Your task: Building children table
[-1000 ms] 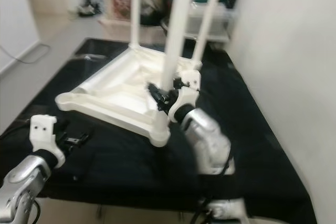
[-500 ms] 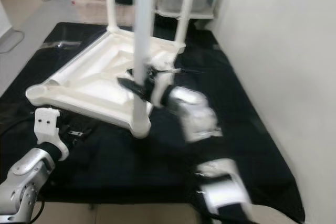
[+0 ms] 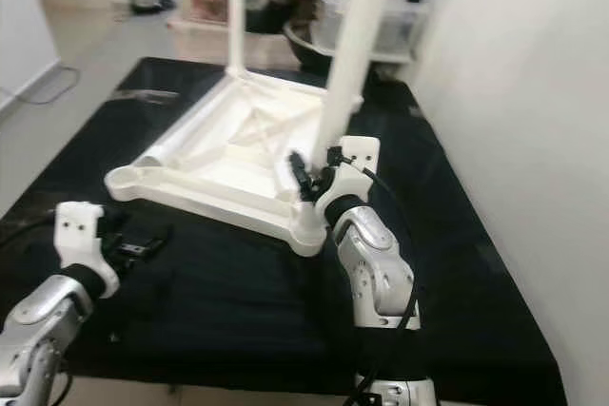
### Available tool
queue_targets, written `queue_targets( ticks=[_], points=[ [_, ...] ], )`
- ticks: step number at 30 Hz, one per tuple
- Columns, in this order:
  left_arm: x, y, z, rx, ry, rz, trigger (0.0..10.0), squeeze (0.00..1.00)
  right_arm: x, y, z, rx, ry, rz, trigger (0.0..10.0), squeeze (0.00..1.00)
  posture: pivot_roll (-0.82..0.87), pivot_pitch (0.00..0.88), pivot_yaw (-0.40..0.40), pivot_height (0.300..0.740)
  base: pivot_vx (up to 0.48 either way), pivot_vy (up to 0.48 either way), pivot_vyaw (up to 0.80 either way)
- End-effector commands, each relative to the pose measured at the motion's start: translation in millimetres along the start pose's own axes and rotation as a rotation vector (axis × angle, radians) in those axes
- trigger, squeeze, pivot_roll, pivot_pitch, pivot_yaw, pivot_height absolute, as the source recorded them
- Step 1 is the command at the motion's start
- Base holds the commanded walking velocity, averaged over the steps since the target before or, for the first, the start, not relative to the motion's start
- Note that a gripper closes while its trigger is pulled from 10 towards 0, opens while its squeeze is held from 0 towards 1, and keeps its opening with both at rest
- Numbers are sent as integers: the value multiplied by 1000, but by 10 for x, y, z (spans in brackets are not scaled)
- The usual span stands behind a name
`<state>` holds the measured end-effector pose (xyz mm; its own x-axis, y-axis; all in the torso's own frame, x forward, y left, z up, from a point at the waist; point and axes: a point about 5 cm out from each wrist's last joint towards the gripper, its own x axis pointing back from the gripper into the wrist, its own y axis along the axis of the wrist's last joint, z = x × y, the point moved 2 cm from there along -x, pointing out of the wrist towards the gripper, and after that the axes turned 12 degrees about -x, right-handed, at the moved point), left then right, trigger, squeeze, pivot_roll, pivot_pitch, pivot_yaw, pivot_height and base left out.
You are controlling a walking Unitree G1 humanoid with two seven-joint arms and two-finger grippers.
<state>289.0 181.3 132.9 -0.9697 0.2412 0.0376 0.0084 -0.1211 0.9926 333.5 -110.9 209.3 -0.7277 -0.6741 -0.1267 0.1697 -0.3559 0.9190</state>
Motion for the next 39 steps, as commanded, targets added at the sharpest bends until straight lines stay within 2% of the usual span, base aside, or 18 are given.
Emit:
queue_targets(
  ticks=[1,8,9,11,13,14,15,17,19,22,23,25,26,27,28,32,33,39],
  points=[
    [2,-31,-1,6,-3,6,10000,0,-196,3,371,54,412,104,10000,0,68,0,-77,740,0,0,0],
    [36,-34,-9,6,9,-1,10000,0,-353,-419,280,137,439,299,9216,0,87,0,-94,740,0,0,0],
    [48,-35,-12,5,13,-2,10000,0,-485,-519,86,152,220,299,0,0,99,0,-103,740,0,0,0],
    [58,-36,-14,4,16,-2,10000,0,-556,-588,-39,165,68,300,0,0,101,0,-103,740,0,0,0],
    [82,-37,-6,4,19,-2,10000,0,-425,-531,-612,120,-562,204,0,0,92,0,-94,740,0,0,0],
    [82,-37,-6,4,19,-2,10000,0,-425,-531,-612,120,-562,204,0,0,92,0,-94,740,0,0,0],
    [90,-36,1,5,19,-1,10000,0,-196,-503,-827,64,-810,139,0,0,88,0,-90,740,0,0,0],
    [92,-32,10,5,18,-1,10000,0,58,-498,-937,39,-993,93,0,0,83,0,-79,740,0,0,0],
    [88,-30,14,5,16,1,10000,0,228,-491,-966,30,-1059,53,0,0,83,0,-79,740,0,0,0],
    [74,-25,26,3,10,4,10000,0,355,-436,-814,31,-1004,2,0,0,62,0,-61,740,0,0,0],
    [65,-23,35,2,7,5,10000,0,320,-364,-670,30,-909,-31,10000,0,56,0,-58,740,0,0,0],
    [60,-21,41,2,6,5,10000,0,271,-300,-550,37,-820,-65,10000,0,56,0,-57,740,0,0,0],
    [52,-21,46,2,4,5,10000,0,141,-184,-355,-13,-629,-132,10000,867,53,0,-56,740,0,0,0],
    [52,-21,46,2,4,5,10000,0,141,-184,-355,-13,-629,-132,10000,867,53,0,-56,740,0,0,0],
    [45,-20,40,0,3,2,10000,0,-124,87,19,-46,-198,-178,10000,1000,58,0,-62,740,0,0,0],
    [44,-19,31,-1,5,0,10000,0,-233,184,238,-40,57,-112,10000,1000,66,0,-67,740,0,0,0],
    [51,-19,28,-2,6,-2,10000,0,-266,214,307,-11,163,-81,10000,0,69,0,-69,740,0,0,0],
    [62,-21,18,-2,7,-4,10000,0,-315,152,337,20,307,9,10000,0,79,0,-74,740,0,0,0]
  ],
)
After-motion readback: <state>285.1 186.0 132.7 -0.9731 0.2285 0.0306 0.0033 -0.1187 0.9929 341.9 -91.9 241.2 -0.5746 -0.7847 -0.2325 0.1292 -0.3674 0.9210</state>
